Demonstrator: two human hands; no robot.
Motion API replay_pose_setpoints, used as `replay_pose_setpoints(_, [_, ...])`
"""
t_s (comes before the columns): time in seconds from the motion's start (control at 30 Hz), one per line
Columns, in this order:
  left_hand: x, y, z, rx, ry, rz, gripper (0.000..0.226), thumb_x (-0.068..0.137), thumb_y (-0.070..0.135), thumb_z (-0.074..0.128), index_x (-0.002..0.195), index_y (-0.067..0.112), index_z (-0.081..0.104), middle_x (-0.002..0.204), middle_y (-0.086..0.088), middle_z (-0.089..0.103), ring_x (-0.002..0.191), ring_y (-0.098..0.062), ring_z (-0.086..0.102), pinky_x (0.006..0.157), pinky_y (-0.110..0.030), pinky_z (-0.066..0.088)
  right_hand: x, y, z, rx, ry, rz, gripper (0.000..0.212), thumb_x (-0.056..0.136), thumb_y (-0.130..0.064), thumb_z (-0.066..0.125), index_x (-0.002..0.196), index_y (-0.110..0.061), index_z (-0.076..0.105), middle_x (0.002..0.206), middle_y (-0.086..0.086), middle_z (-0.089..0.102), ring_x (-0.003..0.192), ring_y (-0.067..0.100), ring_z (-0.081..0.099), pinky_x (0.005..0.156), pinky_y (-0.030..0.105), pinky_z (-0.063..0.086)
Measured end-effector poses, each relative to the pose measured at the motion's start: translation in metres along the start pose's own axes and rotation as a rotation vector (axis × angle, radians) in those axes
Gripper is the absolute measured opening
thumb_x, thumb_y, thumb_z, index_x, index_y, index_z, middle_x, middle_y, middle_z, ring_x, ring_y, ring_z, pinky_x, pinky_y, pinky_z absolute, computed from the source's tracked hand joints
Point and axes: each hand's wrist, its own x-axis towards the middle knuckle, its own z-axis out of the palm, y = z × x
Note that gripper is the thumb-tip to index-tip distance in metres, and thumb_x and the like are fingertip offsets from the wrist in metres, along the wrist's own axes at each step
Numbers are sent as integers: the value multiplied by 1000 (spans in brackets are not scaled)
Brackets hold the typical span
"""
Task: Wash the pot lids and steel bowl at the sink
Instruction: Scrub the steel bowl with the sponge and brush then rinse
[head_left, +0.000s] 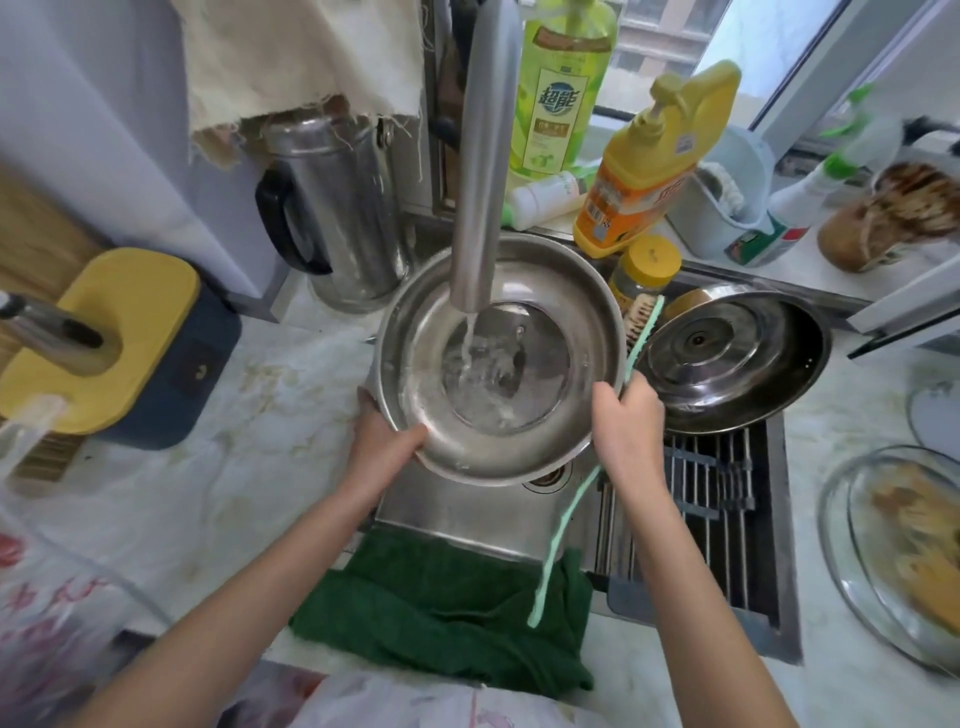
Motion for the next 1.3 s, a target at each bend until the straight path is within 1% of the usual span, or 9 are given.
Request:
replay_pose_setpoints(0.13, [-4,-1,37,820,38,634,95,87,7,52,152,15,-17,160,-8,-16,148,-25,-7,120,-38,8,0,-13,-15,-216,60,-108,20,88,-17,49,100,-3,58,91,11,62,83,29,57,73,39,49])
replay_pose_setpoints(0.23, [22,6,46,1257,-198,600,68,100,31,29,152,8,-8,160,-13,-12,148,-26,-13,120,-40,-11,6,-15,-20,-338,12,-114,22,87,-17,50,97,1,56,92,14,61,83,32,56,70,39,46])
replay_pose_setpoints(0.4, [81,23,40,1742,-103,760,62,101,37,15,153,8,-4,161,-9,-10,147,-22,-17,117,-46,-16,14,-10,-20,-406,-79,-53,16,85,-16,49,80,-1,50,82,14,56,68,25,47,51,32,27])
replay_pose_setpoints(0.6, [35,6,54,1011,-606,387,60,93,-5,34,151,0,18,161,-14,-12,148,-26,-15,119,-37,0,30,-8,-25,-409,-12,54,17,85,-14,49,82,2,52,83,16,54,76,33,47,64,32,31])
replay_pose_setpoints(0.77, [43,-1,52,334,-141,338,86,95,-10,42,152,34,-3,160,-3,-19,149,-21,-5,118,-29,17,21,-7,-30,-466,-52,38,15,84,-12,49,77,1,49,72,9,49,71,30,46,55,34,26])
replay_pose_setpoints(0.83, [56,-1,49,253,-14,278,70,96,-1,50,154,16,14,156,-10,24,138,-23,35,105,-25,34,16,-8,-32,-504,-59,4,16,84,-13,49,76,0,50,72,10,50,70,29,46,55,34,26])
replay_pose_setpoints(0.9, [63,-2,49,229,-16,250,41,93,12,60,133,10,53,112,-8,65,100,-22,63,83,-32,49,12,-9,-34,-534,-44,-25,16,85,-14,50,78,0,50,75,11,51,71,30,47,57,34,28])
replay_pose_setpoints(1.0, [59,-6,52,323,-23,290,21,83,20,72,69,17,56,62,2,54,58,-16,51,56,-31,37,9,-12,-36,-562,14,-70,13,88,-15,50,84,-2,49,79,10,50,74,29,45,61,33,28])
replay_pose_setpoints(1.3, [49,-12,47,326,26,415,52,100,25,51,52,15,32,48,1,31,45,-12,30,43,-23,20,8,-17,-45,-556,-18,-83,19,86,-16,50,84,2,53,78,12,52,72,29,47,55,32,31])
